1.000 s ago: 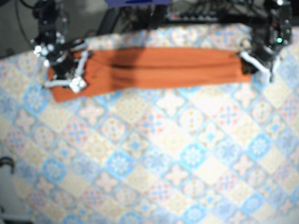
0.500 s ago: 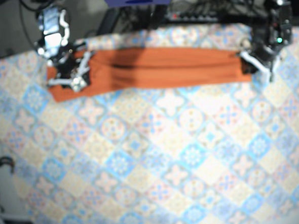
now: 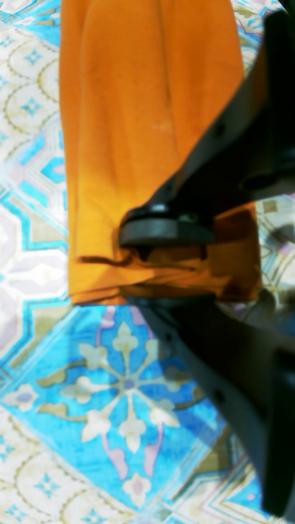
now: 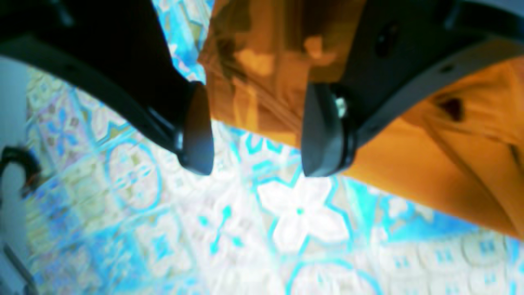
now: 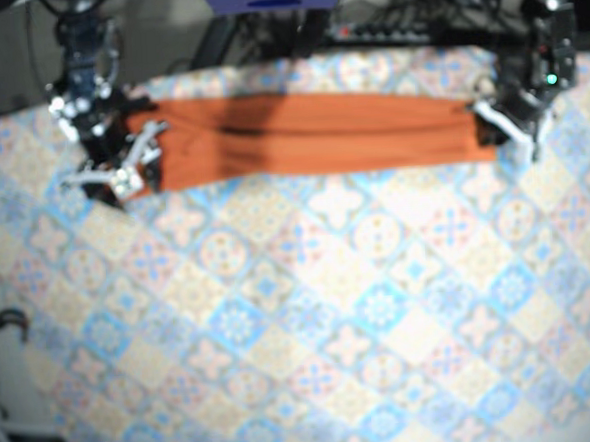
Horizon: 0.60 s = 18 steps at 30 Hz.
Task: Fold the T-shirt properly
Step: 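Open the left gripper and release its end of the orange strip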
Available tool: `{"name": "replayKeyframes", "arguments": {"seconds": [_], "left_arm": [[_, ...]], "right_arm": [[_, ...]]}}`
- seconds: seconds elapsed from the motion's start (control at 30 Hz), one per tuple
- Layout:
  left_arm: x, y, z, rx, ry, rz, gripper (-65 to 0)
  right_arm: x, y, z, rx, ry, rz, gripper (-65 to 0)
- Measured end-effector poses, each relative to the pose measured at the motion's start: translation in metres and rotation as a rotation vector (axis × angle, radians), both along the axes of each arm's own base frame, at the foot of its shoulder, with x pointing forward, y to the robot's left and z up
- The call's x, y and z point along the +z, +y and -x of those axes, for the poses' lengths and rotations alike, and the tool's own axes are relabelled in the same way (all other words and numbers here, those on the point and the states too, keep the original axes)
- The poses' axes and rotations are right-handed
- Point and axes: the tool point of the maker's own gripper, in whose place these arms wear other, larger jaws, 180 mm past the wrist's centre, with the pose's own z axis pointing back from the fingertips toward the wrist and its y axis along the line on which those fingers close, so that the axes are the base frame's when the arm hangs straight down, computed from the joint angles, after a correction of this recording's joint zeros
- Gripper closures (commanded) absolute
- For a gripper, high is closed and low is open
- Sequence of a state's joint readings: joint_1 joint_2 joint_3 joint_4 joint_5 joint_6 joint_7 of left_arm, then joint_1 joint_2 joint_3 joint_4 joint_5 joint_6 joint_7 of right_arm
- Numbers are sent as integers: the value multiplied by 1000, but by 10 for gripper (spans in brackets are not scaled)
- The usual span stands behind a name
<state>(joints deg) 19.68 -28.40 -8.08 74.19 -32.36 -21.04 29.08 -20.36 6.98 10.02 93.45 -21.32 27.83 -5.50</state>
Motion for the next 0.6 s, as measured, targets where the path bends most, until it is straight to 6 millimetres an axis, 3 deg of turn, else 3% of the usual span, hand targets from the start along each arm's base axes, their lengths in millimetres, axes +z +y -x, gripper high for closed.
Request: {"name": "replayKeyframes", "arguments": {"seconds": [0.27,0.33,0.5,0.6], "left_arm": [[1,2,0,4,-2,-1,-166],[2,5,1,18,0,3,-167],[6,36,13,89,19,-42,-168],[6,36,13,87,21,-46,-183]], "right_arm": [[28,6,-2,23,-69,13,-341],[28,7,0,25,-68,13,-341],[24,6,4,26,-49,18,-341],[25,11,3,14,-59,0,-341]]}}
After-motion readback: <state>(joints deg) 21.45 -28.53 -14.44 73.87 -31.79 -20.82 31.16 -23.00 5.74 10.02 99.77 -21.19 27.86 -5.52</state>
